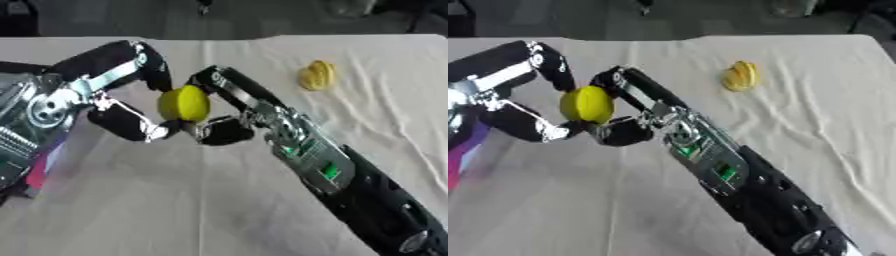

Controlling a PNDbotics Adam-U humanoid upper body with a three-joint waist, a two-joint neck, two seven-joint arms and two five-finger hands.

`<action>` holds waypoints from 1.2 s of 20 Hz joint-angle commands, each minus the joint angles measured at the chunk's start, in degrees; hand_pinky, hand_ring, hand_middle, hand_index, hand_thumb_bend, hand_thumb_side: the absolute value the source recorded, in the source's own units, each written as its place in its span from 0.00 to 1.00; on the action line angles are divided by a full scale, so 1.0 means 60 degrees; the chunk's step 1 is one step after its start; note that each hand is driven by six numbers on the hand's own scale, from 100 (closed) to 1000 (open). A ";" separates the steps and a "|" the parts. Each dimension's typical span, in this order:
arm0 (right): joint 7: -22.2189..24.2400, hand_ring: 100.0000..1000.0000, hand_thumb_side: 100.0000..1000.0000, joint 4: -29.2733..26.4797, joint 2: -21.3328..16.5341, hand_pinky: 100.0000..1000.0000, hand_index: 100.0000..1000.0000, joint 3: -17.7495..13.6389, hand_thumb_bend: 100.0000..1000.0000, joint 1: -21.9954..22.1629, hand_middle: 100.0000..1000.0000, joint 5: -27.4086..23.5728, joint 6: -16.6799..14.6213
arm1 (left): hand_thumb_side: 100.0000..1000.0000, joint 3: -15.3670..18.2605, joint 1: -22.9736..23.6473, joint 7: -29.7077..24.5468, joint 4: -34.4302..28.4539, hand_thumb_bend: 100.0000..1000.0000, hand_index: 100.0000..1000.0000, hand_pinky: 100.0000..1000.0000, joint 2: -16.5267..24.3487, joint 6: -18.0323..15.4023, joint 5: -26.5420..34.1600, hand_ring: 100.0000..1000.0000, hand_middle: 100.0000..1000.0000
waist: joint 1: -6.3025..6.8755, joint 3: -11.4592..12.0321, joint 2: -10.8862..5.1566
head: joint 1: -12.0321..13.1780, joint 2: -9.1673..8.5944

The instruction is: Pick up the objects with one hand, pass them to the other hand, and then place them into the box on the other side of the table.

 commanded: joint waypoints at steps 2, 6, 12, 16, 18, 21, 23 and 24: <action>0.0159 0.55 0.00 -0.0118 -0.0002 0.73 0.52 0.0040 0.00 -0.0086 0.41 -0.0081 -0.0079 | 0.00 0.0068 -0.0206 -0.0138 -0.0033 0.21 0.51 0.68 0.0046 -0.0173 0.0078 0.55 0.47 | 0.0077 -0.0014 -0.0137 | 0.0023 -0.0128; 0.0418 0.56 0.00 -0.0118 -0.0023 0.73 0.53 0.0024 0.00 -0.0076 0.42 0.0049 -0.0167 | 0.00 0.0075 -0.0195 -0.0244 -0.0066 0.22 0.51 0.68 0.0050 -0.0257 0.0036 0.55 0.47 | 0.0082 -0.0025 -0.0140 | 0.0024 -0.0136; 0.0899 0.63 0.01 -0.0064 -0.0014 0.76 0.65 -0.0028 0.37 -0.0077 0.53 0.0371 -0.0238 | 0.00 0.0103 -0.0190 -0.0019 -0.0128 0.24 0.44 0.66 0.0040 -0.0101 -0.0012 0.50 0.40 | 0.0076 -0.0032 -0.0149 | 0.0021 -0.0114; 0.1063 0.73 0.23 -0.0161 -0.0071 0.80 0.78 -0.0092 0.55 -0.0084 0.65 0.0596 -0.0461 | 0.00 0.0145 -0.0137 0.0118 -0.0153 0.29 0.38 0.65 0.0117 0.0067 -0.0130 0.45 0.34 | 0.0076 -0.0056 -0.0152 | 0.0052 -0.0048; 0.1104 0.76 0.29 -0.0192 -0.0088 0.82 0.82 -0.0111 0.52 -0.0086 0.70 0.0725 -0.0595 | 0.00 0.0161 -0.0106 0.0124 -0.0169 0.31 0.37 0.65 0.0166 0.0103 -0.0193 0.44 0.32 | 0.0082 -0.0064 -0.0154 | 0.0062 -0.0030; 0.1115 0.79 0.40 -0.0240 -0.0116 0.83 0.85 -0.0127 0.46 -0.0078 0.74 0.0895 -0.0750 | 0.00 0.0205 -0.0019 0.0070 -0.0220 0.33 0.35 0.65 0.0289 0.0112 -0.0283 0.43 0.30 | 0.0089 -0.0074 -0.0155 | 0.0036 -0.0011; 0.1117 0.80 0.43 -0.0244 -0.0154 0.83 0.86 -0.0141 0.46 -0.0073 0.75 0.1002 -0.0800 | 0.00 0.0278 0.0087 0.0037 -0.0248 0.34 0.35 0.65 0.0442 0.0116 -0.0348 0.43 0.30 | 0.0102 -0.0076 -0.0159 | 0.0013 0.0007; 0.1117 0.81 0.43 -0.0241 -0.0165 0.83 0.86 -0.0149 0.46 -0.0074 0.76 0.1045 -0.0805 | 0.00 0.0308 0.0139 0.0022 -0.0256 0.35 0.35 0.65 0.0514 0.0115 -0.0371 0.43 0.29 | 0.0106 -0.0078 -0.0159 | 0.0009 0.0007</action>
